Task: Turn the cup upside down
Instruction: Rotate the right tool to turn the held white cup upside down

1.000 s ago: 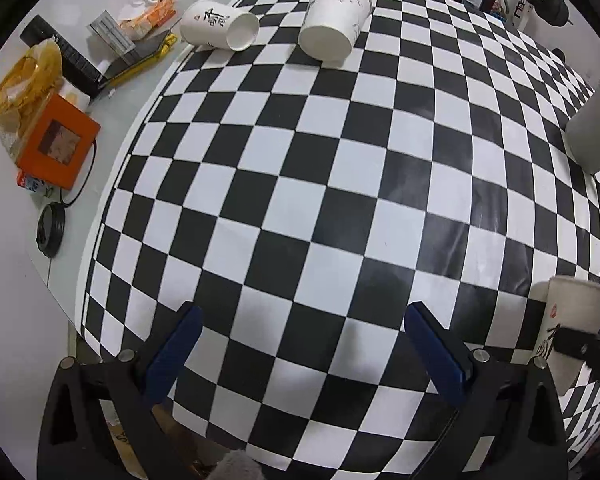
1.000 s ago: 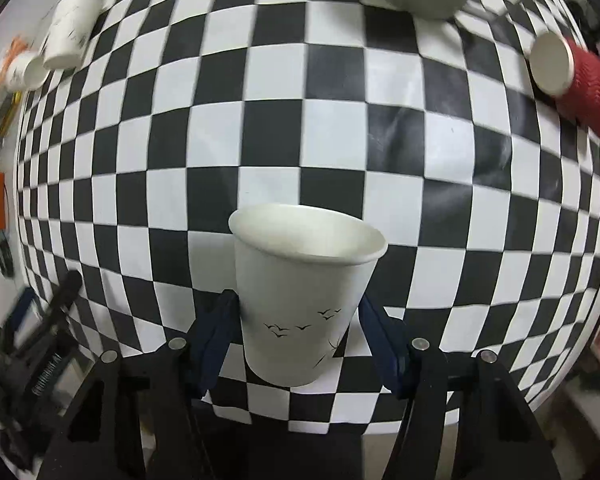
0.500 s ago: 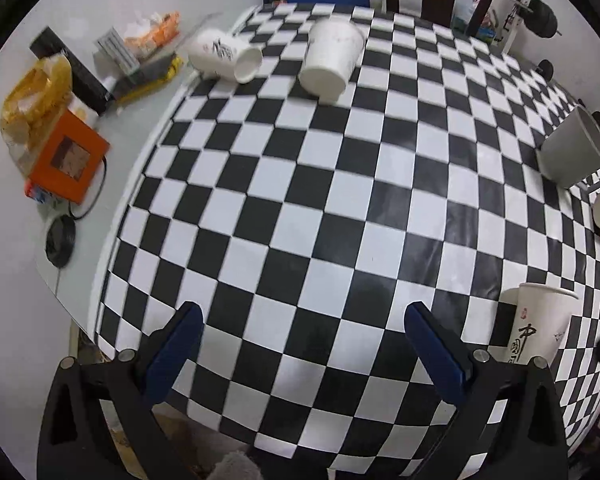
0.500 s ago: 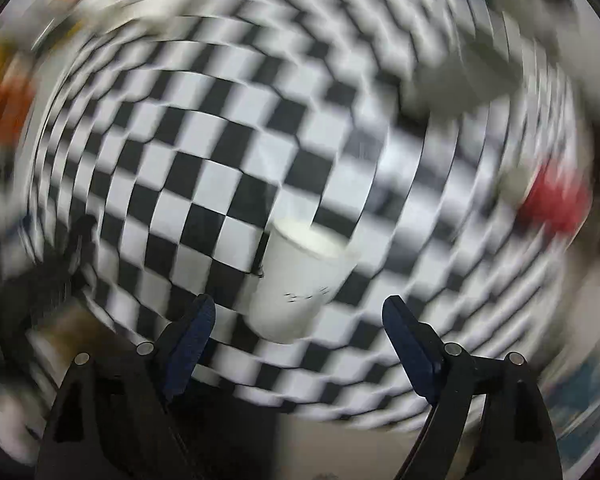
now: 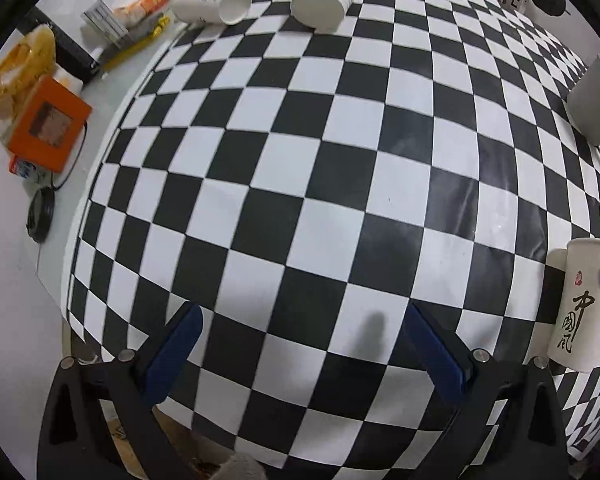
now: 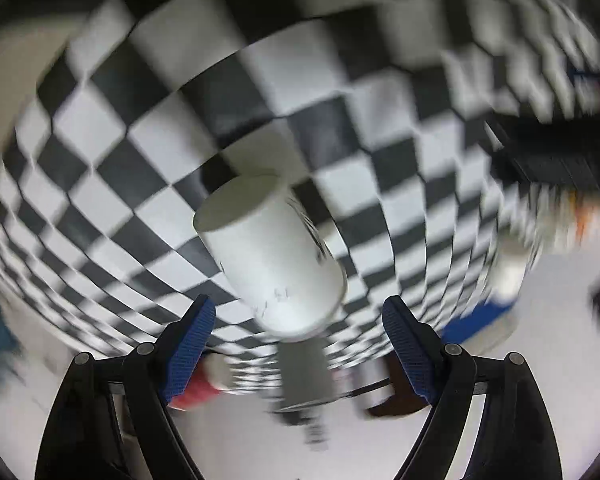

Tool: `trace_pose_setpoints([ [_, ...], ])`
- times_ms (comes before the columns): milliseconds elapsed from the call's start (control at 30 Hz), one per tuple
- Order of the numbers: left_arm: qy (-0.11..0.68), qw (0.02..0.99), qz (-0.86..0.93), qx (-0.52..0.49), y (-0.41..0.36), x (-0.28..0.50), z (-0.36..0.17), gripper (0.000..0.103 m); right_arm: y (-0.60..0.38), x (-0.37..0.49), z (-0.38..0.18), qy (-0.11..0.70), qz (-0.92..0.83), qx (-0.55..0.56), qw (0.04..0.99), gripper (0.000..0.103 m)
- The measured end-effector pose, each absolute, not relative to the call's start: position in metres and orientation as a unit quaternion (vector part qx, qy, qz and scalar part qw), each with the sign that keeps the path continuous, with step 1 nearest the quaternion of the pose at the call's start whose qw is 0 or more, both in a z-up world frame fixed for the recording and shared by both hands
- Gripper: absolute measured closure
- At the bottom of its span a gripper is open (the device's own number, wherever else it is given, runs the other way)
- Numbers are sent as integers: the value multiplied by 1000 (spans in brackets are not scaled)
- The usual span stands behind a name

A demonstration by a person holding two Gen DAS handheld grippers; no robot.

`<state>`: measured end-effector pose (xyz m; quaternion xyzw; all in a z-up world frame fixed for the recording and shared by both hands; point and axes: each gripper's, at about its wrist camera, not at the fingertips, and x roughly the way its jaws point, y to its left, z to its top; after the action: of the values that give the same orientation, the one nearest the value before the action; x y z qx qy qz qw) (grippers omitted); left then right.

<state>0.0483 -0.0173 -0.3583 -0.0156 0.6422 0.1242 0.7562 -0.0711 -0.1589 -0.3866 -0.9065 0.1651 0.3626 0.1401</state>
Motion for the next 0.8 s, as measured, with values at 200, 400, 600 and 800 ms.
trace_pose_setpoints([
  [200,642,757,122,-21,-15,52,-359,0,-178,-62,-431,109,359,-924,67,35],
  [400,637,761,122,-13,-8,61,-350,0,-167,-64,-433,182,366,-905,120,38],
  [600,634,763,127,-13,2,69,-339,0,-124,5,-402,470,331,-762,299,38],
  [800,631,766,120,-2,4,82,-331,0,-121,113,-373,711,249,-472,458,38],
])
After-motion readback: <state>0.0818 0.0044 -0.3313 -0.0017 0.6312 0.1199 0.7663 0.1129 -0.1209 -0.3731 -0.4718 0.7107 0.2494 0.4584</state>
